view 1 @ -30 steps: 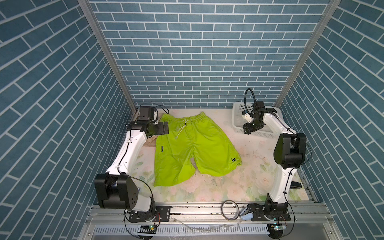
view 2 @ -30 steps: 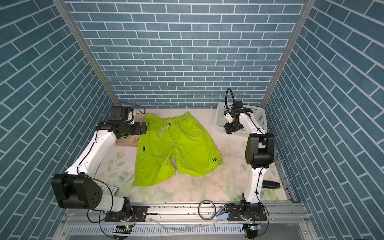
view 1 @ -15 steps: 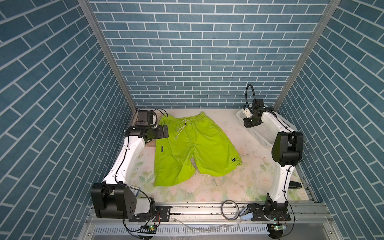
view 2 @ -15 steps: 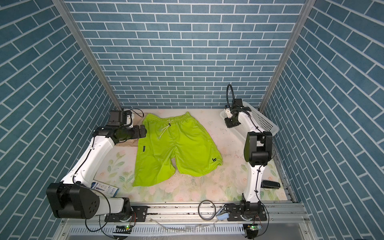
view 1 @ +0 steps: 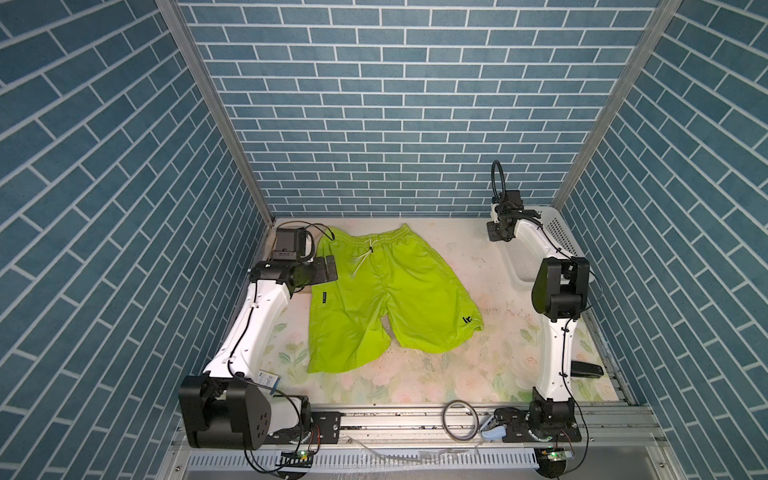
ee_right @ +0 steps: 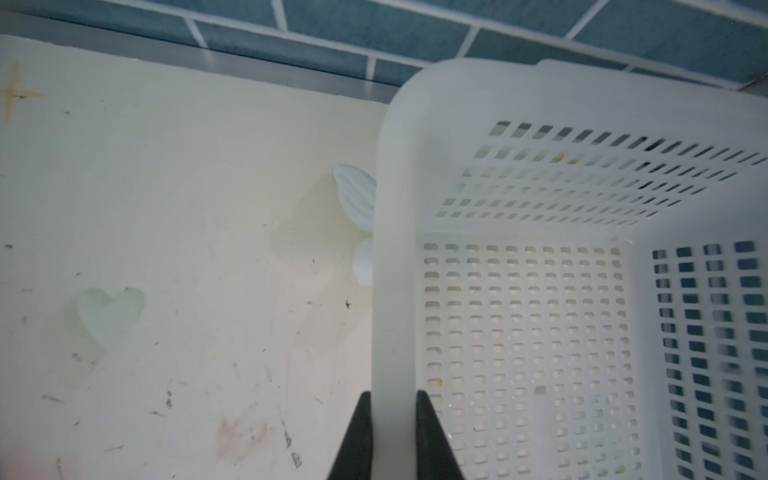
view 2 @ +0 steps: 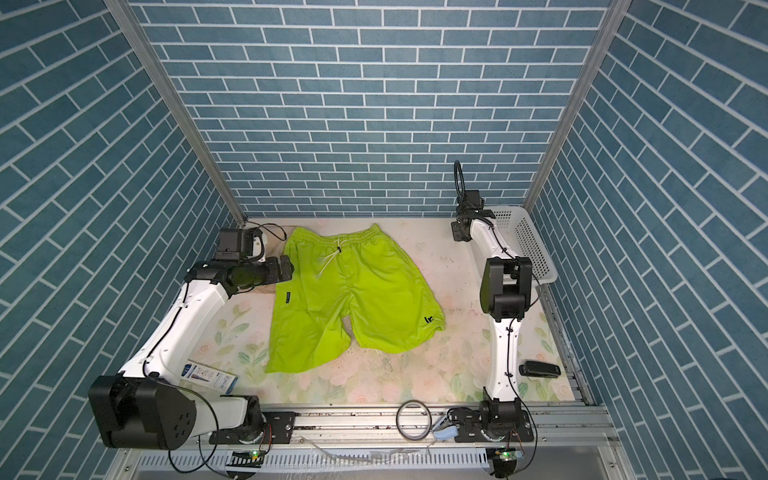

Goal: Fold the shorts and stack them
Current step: 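Release the waistband and raise both grippers away from the shorts, then reach both grippers to the shorts' leg hems nearest the robot and grasp them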

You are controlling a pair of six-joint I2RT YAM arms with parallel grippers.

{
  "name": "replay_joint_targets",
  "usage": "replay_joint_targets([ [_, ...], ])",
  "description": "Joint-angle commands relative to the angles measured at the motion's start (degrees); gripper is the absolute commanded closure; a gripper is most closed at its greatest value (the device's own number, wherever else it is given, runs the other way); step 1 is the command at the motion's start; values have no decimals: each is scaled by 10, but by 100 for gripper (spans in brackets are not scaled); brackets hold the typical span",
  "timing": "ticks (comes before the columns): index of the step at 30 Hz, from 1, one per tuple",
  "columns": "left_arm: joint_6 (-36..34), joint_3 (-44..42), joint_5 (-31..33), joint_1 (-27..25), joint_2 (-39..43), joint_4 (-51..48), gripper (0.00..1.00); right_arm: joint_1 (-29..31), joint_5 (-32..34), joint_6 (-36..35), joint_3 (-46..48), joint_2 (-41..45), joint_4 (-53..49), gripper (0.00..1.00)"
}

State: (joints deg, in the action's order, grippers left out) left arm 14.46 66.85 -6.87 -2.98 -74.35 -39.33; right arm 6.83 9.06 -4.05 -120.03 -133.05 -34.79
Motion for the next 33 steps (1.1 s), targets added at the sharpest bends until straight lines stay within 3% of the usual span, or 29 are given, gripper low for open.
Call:
replay_joint_targets([
  [1, 14, -19, 17, -2, 14, -7, 0, -5, 1, 26, -41, -40, -21, 77],
  [4, 22, -33, -6, -7, 23, 3, 0, -4, -51, 41, -27, -5, -16, 63],
  [8, 19, -30, -9, -54, 23, -8, 0, -2, -103, 80, 97, 126, 34, 48],
  [11, 36, -37, -6, -84, 28, -38, 0, 0, -132, 108, 196, 229, 38, 46],
  [16, 79, -96, -33, -187, 50, -33, 0, 31, -266, 142, 397, 387, 2, 40],
  [18, 94, -110, -41, -221, 47, -47, 0, 59, -268, 140, 445, 413, -42, 35],
  [20, 108, -126, -30, -255, 47, -64, 0, 94, -245, 140, 487, 426, -68, 29],
  [25, 139, -163, -31, -337, 44, -62, 0, 152, -248, 165, 586, 414, -38, 29],
  [29, 155, -166, -6, -384, 15, -66, 0, 172, -218, 168, 613, 388, -14, 29],
  [32, 154, -164, 18, -403, -13, -77, 0, 173, -209, 165, 623, 366, 8, 31],
  [33, 152, -168, 19, -405, -22, -73, 0, 173, -207, 164, 625, 360, 16, 37],
])
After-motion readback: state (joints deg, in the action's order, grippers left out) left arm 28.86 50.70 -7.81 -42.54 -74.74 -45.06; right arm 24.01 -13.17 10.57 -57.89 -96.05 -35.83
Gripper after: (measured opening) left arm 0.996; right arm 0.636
